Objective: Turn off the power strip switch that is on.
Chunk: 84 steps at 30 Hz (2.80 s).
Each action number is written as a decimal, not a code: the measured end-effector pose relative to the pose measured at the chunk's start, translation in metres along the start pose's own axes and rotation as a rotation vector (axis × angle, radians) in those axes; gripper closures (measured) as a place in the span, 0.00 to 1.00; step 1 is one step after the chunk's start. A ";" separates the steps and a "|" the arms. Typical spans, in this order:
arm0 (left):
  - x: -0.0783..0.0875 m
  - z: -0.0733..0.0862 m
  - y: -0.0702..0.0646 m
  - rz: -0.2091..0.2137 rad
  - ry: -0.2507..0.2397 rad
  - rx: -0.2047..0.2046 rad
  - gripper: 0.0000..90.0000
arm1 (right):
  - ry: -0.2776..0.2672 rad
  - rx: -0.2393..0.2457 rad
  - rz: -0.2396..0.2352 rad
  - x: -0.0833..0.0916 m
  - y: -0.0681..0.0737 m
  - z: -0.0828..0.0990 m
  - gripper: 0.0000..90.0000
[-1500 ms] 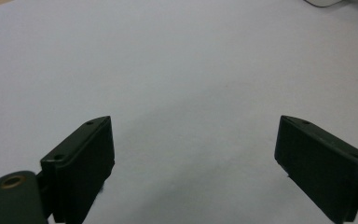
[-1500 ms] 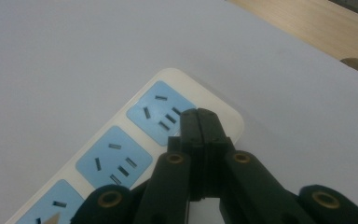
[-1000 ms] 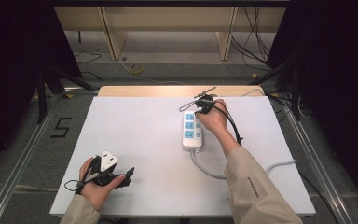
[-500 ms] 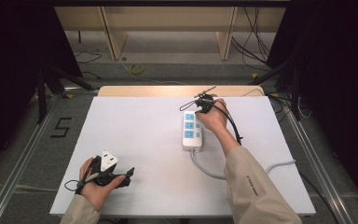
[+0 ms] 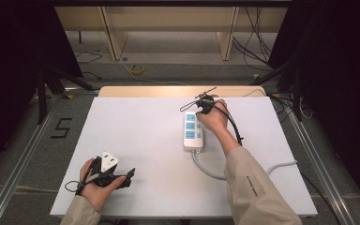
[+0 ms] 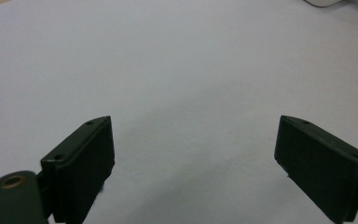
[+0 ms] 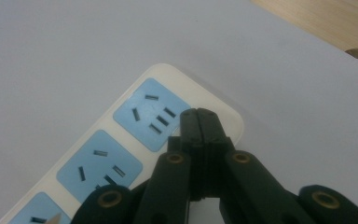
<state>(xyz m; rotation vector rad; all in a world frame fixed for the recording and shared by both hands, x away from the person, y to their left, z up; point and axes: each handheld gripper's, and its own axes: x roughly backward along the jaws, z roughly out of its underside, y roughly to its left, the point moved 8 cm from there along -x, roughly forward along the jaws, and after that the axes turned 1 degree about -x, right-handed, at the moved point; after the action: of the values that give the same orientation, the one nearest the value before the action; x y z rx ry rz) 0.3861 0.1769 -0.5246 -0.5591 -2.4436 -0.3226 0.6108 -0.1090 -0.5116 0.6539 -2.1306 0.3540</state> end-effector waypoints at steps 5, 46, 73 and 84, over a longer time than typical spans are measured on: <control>0.000 0.000 0.000 0.000 0.001 -0.004 0.13 | 0.002 -0.005 0.005 0.000 0.000 0.000 1.00; 0.000 0.001 -0.001 -0.001 0.005 -0.002 0.13 | 0.019 -0.011 0.020 -0.001 0.005 0.001 1.00; -0.001 0.001 -0.002 -0.003 0.006 0.004 0.13 | -0.031 -0.012 0.012 0.018 -0.001 0.014 1.00; 0.000 0.001 -0.001 -0.005 0.009 0.000 0.13 | -0.047 0.012 -0.001 0.034 0.000 0.021 1.00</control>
<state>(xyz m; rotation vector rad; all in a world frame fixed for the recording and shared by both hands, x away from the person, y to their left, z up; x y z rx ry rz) 0.3853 0.1765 -0.5256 -0.5504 -2.4367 -0.3269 0.5800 -0.1298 -0.4972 0.6762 -2.1745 0.3542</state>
